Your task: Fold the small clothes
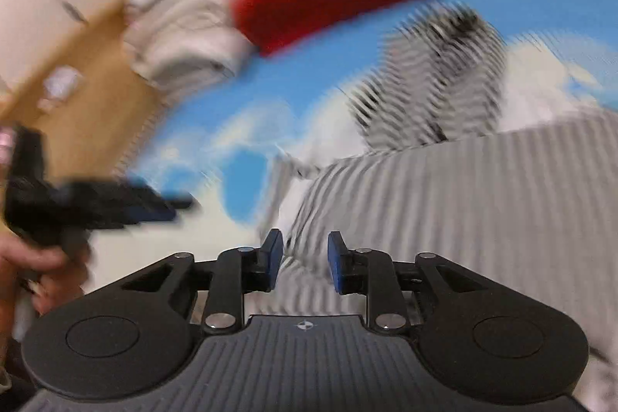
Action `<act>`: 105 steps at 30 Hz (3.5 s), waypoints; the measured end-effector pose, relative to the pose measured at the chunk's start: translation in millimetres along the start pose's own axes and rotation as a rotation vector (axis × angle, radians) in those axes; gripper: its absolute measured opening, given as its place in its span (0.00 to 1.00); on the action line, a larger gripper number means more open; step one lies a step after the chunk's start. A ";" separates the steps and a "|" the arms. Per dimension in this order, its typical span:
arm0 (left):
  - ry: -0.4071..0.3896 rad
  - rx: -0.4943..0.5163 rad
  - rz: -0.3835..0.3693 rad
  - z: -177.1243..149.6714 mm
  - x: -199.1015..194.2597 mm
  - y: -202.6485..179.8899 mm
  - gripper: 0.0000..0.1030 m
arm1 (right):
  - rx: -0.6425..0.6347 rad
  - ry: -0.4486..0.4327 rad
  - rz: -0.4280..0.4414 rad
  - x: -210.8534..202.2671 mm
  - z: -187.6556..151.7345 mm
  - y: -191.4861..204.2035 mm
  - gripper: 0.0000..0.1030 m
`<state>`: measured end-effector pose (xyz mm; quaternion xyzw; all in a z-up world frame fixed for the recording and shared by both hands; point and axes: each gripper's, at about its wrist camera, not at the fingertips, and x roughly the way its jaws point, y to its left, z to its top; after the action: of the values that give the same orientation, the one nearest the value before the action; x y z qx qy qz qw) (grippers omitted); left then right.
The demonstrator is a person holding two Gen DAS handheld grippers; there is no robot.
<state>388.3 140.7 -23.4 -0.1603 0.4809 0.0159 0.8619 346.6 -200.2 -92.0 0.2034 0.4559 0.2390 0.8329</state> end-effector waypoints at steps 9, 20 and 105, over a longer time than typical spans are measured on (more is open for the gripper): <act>0.102 -0.105 -0.136 -17.8 52.2 -6.6 0.47 | 0.342 0.054 -0.539 -10.2 -21.3 -128.8 0.22; 0.182 -0.367 -0.171 -35.9 116.7 9.0 0.36 | 0.201 0.055 -0.517 -6.8 -21.2 -129.9 0.38; -0.013 0.182 -0.039 187.7 175.6 -168.4 0.24 | 0.027 -0.158 -0.660 -98.7 35.2 -77.9 0.24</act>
<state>667.7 13.6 -34.7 -0.0903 0.4714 -0.0435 0.8762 346.9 -324.6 -52.4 0.0741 0.4342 -0.0660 0.8953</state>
